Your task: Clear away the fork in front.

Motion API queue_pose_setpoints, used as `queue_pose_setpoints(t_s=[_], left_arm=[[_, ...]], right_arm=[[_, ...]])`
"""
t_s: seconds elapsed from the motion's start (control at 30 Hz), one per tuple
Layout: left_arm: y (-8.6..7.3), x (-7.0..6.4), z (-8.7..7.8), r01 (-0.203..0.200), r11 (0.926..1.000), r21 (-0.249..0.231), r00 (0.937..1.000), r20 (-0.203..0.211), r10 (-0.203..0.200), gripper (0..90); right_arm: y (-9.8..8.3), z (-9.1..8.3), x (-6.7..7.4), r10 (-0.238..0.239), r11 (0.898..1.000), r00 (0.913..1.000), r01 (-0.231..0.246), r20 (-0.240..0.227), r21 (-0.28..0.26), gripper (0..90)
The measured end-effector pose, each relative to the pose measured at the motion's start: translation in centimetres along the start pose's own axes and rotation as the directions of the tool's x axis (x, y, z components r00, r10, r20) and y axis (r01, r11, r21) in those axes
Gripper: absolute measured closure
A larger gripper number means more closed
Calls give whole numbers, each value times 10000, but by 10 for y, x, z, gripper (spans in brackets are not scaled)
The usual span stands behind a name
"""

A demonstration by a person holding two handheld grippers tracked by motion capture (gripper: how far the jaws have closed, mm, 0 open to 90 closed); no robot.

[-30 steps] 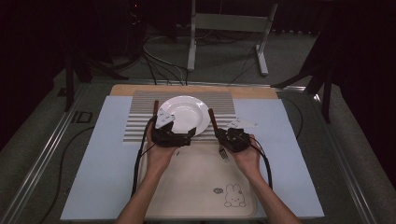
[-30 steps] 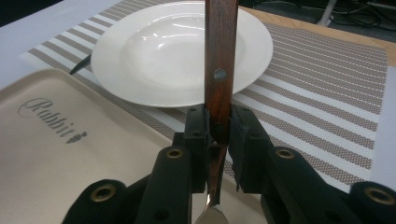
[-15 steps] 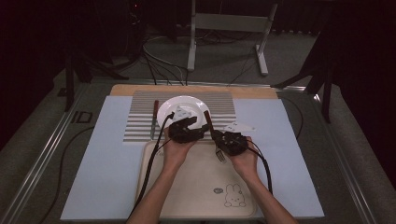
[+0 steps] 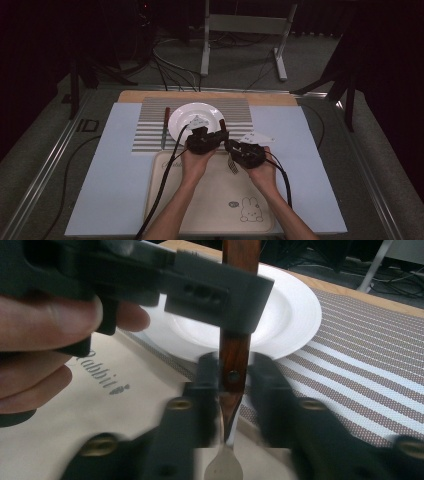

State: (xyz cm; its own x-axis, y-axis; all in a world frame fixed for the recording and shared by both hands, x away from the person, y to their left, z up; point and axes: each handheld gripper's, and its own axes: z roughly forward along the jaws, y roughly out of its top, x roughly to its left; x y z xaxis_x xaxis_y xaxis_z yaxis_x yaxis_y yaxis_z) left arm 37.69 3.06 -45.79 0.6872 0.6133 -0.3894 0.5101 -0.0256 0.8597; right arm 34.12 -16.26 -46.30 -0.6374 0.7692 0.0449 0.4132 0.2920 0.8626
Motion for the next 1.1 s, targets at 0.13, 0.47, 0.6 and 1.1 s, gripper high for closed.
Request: queue_pose_setpoints(t_s=[0.13,0.47,0.6,1.1], left_arm=[[1,-3,-2,-11,10000,-95,10000,30,11,809],[7,-4,-11,-38,9999,-116,10000,74,39,810],[10,-2,-18,2,10000,-19,10000,48,-1,810],[21,5,-53,-63,10000,-1,10000,6,63,809]], right_arm=[[-1,-5,0,78,10000,10000,-78,42,-28,321],[-8,-21,-8,338,9994,9963,-333,785,-82,153],[-11,-28,-10,405,9990,9953,-388,881,-213,147],[-24,-56,-22,802,9943,9842,-678,1579,-821,142]])
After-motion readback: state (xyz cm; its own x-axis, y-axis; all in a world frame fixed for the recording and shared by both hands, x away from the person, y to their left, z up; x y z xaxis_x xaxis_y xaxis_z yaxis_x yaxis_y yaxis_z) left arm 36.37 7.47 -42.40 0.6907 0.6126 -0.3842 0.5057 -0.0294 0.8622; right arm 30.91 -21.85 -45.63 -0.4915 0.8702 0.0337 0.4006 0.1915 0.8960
